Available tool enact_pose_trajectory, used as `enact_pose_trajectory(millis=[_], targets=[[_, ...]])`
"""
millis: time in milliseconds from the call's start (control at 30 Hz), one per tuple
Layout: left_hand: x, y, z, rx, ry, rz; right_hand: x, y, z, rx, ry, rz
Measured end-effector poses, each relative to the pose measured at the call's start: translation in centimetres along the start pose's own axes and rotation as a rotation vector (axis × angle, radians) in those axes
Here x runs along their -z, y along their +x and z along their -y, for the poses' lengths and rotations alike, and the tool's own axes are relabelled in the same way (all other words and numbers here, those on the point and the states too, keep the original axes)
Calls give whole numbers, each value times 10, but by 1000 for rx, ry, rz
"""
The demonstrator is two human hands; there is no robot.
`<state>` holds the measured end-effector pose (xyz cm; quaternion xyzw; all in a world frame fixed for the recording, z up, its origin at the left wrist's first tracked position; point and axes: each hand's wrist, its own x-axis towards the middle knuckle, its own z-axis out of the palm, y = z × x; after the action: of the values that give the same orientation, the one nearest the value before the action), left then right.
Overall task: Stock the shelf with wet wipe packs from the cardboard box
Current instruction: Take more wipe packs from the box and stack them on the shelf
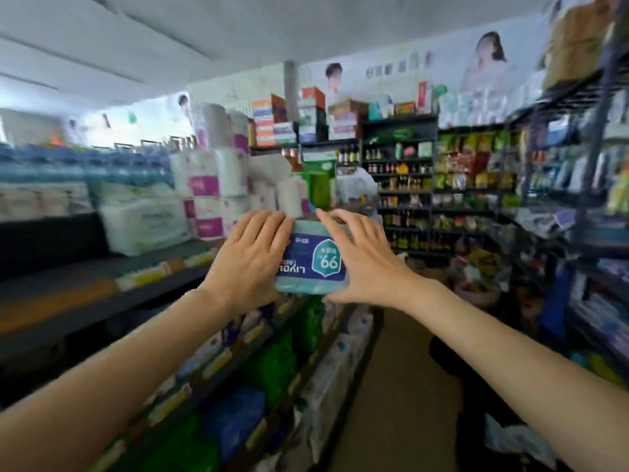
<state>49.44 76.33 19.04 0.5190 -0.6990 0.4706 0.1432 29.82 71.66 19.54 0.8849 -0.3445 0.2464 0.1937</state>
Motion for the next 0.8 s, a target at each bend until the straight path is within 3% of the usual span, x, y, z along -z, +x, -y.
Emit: enact_pose_trajectory(millis=[167,233,300,333,367,400,467,600,667,733,800], targets=[[27,-44,102,150,198,49,6,70,68,-211,216,-177],[33,-59,131,271,221,46,-2,91,99,-355,487,-267],[37,-69,159,358,278,21,1,114,134,-573,1256,-116],[39,-72,171,372,316,14,4,127,154,-625,1718,79],[42,-72,182,369,360,15,6,141,171,-608,2042,250],[44,-72,192,352,419,12,9,157,185,-553,2197,344],[48,-70,209,293,546,-27,15,190,210,-473,2344,355],[52,-66,243,172,763,-143,30,260,238,-521,2461,380],[57,-65,252,229,791,-69,31,296,255,-499,2450,345],[63,-75,262,362,669,37,27,321,277,-471,2340,243],[76,-97,276,540,581,56,15,337,296,-468,2012,-31]])
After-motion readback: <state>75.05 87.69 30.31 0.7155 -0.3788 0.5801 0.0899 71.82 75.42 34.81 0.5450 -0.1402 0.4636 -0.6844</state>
